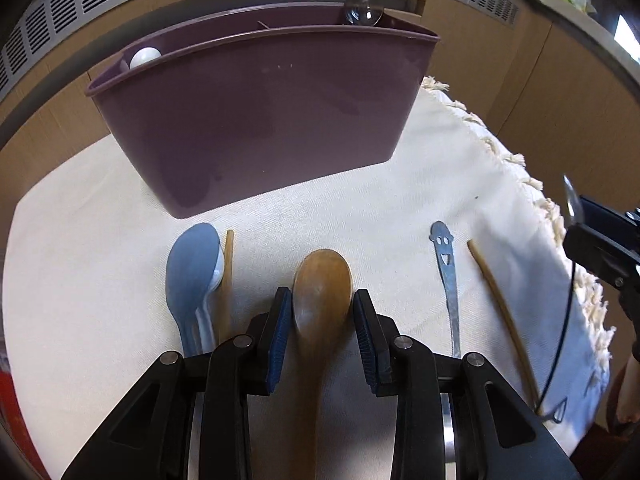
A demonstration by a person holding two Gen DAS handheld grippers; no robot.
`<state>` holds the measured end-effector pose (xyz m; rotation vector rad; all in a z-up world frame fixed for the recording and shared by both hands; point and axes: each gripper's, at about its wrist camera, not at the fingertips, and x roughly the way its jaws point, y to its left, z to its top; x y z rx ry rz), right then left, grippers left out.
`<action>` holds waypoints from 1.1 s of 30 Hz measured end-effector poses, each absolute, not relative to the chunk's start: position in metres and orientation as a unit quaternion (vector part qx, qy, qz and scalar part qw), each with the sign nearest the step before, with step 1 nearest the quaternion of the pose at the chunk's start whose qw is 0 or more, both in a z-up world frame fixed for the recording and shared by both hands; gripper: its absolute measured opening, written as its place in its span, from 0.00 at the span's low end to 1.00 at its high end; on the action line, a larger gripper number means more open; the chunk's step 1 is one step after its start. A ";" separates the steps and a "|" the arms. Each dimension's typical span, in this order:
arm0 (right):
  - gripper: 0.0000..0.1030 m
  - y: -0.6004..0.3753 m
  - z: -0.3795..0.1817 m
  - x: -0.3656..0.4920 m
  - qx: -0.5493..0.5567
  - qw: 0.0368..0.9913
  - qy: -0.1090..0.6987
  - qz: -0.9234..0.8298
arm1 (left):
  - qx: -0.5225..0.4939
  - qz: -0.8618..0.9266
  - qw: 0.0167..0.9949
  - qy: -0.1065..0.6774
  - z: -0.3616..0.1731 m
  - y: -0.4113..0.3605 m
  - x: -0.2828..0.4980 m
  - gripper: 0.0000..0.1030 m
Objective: Organize utensils
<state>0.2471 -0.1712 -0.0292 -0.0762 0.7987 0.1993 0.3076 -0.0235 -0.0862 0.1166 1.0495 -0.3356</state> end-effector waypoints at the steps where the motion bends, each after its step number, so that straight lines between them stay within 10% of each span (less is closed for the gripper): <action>1: 0.30 -0.171 -0.029 0.247 -0.037 0.916 0.388 0.097 | 0.056 -0.157 0.850 0.499 -0.087 -0.025 0.309 0.32; 33: 0.30 -0.162 0.005 0.213 -0.049 0.932 0.336 0.130 | -0.092 -0.153 0.926 0.334 0.003 0.034 0.214 0.30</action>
